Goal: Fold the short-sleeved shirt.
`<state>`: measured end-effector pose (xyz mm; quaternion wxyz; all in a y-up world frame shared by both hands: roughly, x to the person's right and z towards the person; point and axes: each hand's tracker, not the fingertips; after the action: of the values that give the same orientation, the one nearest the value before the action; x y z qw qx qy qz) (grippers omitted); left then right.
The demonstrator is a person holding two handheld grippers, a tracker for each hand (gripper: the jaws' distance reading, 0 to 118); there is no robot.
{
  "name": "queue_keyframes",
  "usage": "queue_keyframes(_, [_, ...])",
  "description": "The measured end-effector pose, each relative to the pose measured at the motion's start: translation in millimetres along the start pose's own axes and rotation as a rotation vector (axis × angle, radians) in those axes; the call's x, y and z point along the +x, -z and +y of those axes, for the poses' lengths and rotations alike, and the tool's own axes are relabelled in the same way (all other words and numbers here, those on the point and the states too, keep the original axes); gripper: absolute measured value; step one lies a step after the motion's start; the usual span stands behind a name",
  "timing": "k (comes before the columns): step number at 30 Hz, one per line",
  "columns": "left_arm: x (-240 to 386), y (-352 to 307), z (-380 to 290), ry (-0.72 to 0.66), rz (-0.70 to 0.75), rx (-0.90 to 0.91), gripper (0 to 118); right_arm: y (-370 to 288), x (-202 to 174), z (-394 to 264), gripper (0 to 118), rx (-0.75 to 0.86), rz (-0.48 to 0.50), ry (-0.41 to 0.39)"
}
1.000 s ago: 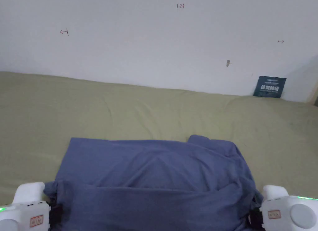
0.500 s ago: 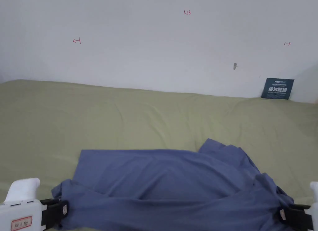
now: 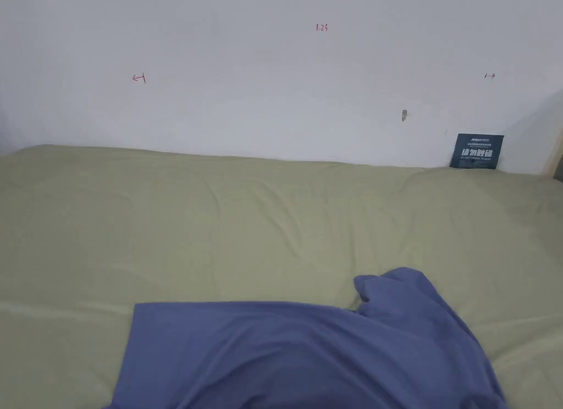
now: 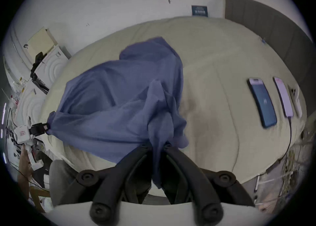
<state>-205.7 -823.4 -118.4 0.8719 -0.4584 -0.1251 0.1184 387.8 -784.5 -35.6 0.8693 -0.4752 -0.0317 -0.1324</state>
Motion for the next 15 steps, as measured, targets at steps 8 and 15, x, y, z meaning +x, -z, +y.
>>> queue_keyframes(8, [-15, 4, -4, -0.037, -0.018, 0.0, 23, 24, 8, -10, 19, -0.013, -0.03, -0.056])
queue_keyframes(15, [2, -59, 6, -0.034, -0.068, 0.203, 103, -35, -12, -4, 101, 0.214, -0.016, -0.135])
